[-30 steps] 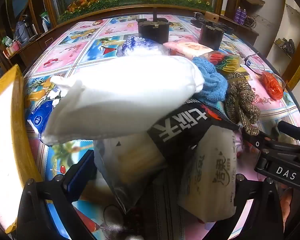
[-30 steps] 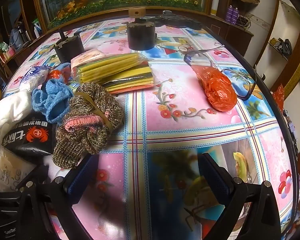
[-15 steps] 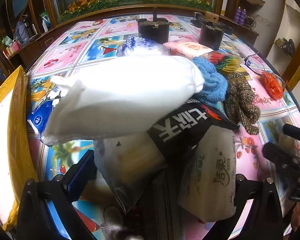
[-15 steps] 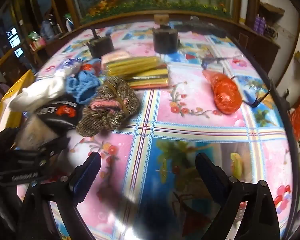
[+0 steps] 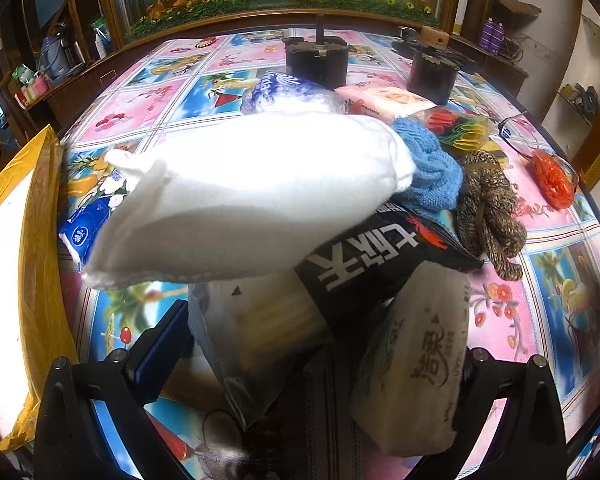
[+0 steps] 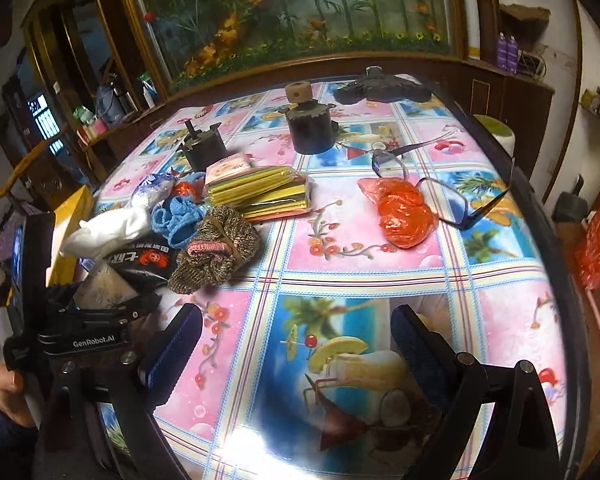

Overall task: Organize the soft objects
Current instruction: 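Move both tools toward the pile of soft items on the table, then grasp the white tissue pack with the left tool while the right tool grasps the brown knit glove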

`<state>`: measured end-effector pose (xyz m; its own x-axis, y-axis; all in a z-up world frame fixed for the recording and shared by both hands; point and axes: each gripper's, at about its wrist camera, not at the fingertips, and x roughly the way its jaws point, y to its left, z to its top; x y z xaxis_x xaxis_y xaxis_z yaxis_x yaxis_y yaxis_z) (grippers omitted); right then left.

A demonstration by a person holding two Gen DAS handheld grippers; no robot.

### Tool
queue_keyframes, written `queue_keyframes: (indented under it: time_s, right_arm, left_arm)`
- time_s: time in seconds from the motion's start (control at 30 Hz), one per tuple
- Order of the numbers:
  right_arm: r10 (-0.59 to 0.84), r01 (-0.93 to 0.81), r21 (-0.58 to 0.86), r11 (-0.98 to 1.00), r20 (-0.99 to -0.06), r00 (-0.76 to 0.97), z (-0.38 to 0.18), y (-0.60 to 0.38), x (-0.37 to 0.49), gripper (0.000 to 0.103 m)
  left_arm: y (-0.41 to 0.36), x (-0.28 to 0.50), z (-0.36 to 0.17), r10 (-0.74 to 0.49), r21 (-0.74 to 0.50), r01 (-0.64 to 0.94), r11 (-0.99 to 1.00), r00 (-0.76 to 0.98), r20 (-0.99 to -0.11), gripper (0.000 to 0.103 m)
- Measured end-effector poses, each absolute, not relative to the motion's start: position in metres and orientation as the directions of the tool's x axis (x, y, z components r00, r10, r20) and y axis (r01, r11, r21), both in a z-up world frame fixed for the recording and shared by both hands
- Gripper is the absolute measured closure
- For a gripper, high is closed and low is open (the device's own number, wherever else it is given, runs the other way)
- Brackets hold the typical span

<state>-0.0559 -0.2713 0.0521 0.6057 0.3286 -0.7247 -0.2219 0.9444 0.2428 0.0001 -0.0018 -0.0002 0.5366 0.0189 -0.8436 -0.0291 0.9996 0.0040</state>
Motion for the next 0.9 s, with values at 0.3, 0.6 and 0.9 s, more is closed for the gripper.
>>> queue_keyframes:
  time_s: [0.3,0.6,0.9]
  right_arm:
    - [0.36,-0.241,0.268,0.933,-0.721,0.591,0.049,-0.264,-0.056,0.006]
    - [0.362,-0.282,0.234,0.93,-0.716,0.597,0.057,-0.243,-0.05,0.006]
    - [0.326,-0.262,0.205,0.943,-0.728,0.603,0.057,-0.224,-0.027,0.006]
  left_arm:
    - [-0.002,-0.02,0.001,-0.069,-0.001,0.14,0.99,0.487,-0.871,0.0]
    - [0.022,-0.055,0.028,-0.249,-0.16,0.211,0.964,0.511,-0.823,0.0]
    - [0.012,-0.067,0.046,-0.344,-0.182,0.329,0.926,0.544,-0.765,0.015]
